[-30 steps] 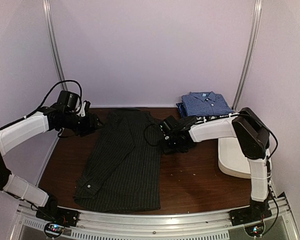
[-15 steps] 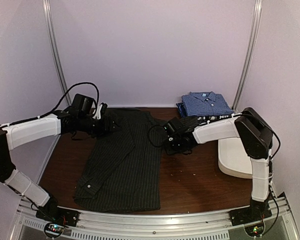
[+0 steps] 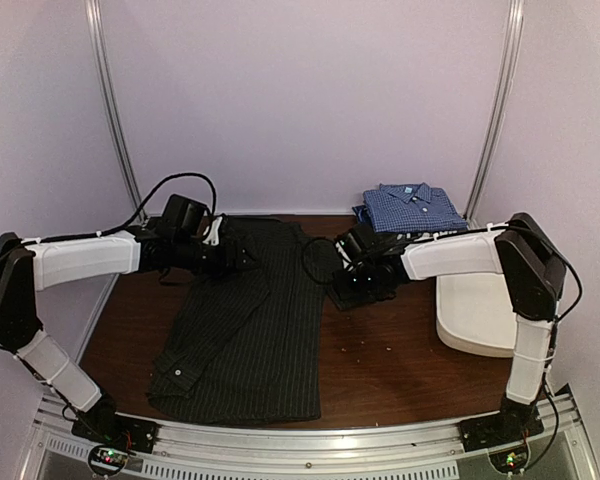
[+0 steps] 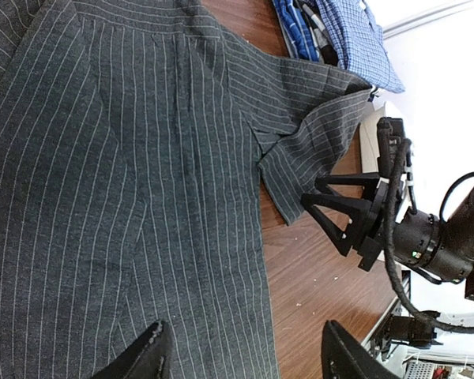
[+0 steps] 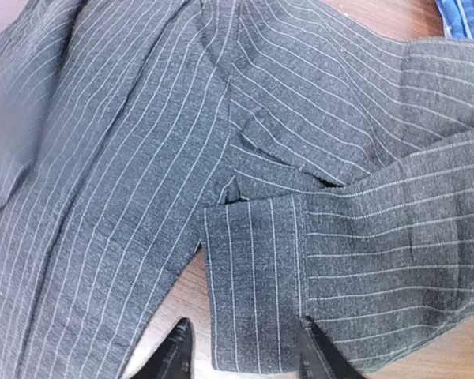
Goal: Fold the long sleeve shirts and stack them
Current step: Pick up the sleeve from the center of the board, then pass from the right arm to the left, then move the right arm to the center of the board with the 1/3-folded shirt, then pick up the 1/3-folded shirt from the center of the board, then fold the 1/3-folded shirt at the center of the board.
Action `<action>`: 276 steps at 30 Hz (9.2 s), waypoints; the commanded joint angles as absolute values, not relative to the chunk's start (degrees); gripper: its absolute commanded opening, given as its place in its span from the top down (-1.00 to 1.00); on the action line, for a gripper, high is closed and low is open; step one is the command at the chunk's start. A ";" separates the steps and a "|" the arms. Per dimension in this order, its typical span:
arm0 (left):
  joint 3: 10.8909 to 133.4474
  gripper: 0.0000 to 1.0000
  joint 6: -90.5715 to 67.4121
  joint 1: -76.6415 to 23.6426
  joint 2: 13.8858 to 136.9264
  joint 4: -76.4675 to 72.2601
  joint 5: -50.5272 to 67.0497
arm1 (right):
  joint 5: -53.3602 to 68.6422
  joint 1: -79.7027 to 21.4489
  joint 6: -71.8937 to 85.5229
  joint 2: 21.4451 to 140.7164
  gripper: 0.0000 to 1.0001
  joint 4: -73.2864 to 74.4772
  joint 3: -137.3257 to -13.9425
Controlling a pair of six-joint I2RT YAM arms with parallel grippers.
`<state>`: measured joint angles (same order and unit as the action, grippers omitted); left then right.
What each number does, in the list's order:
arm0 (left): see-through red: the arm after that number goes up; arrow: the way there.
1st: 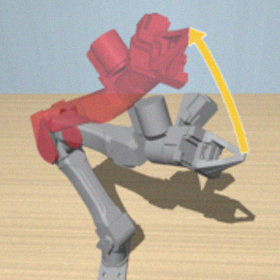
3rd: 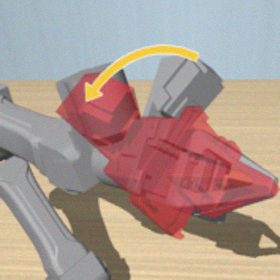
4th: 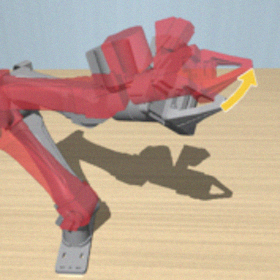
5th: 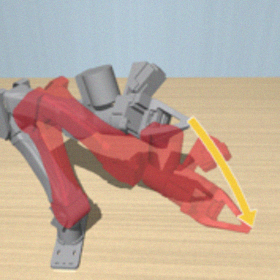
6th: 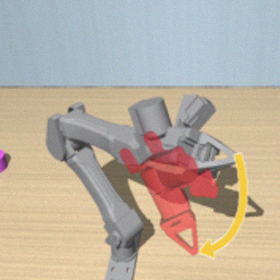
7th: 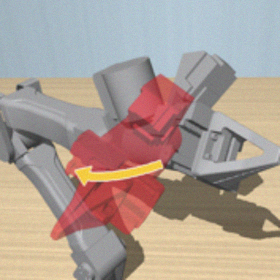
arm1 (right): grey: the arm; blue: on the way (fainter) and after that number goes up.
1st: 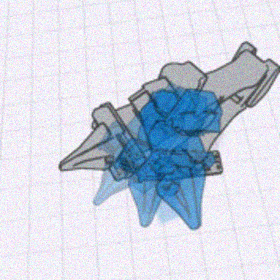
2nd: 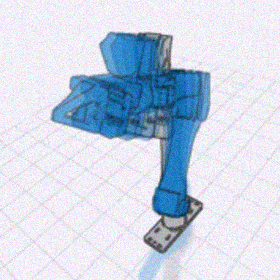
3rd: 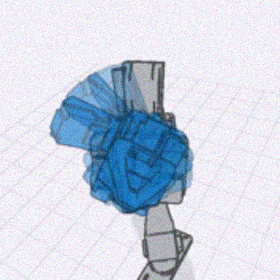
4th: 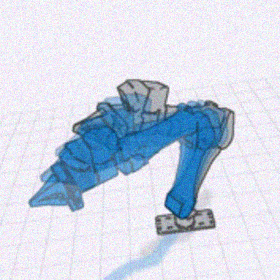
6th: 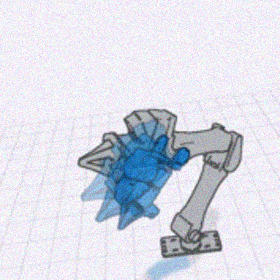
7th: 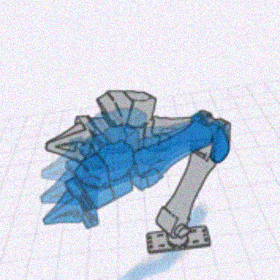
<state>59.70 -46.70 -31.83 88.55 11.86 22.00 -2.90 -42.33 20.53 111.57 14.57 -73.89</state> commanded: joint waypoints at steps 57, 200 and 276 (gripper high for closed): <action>65.77 0.17 -58.75 -37.68 102.72 -10.05 32.72 | 19.54 -48.24 26.81 104.57 0.94 3.70 -74.77; 85.13 1.00 -39.24 -11.43 97.66 18.18 36.36 | 0.40 -63.05 55.34 87.16 0.57 19.24 -40.09; 102.04 1.00 -36.34 5.32 102.17 15.54 37.96 | 20.28 -67.24 34.90 106.21 1.00 5.75 -68.65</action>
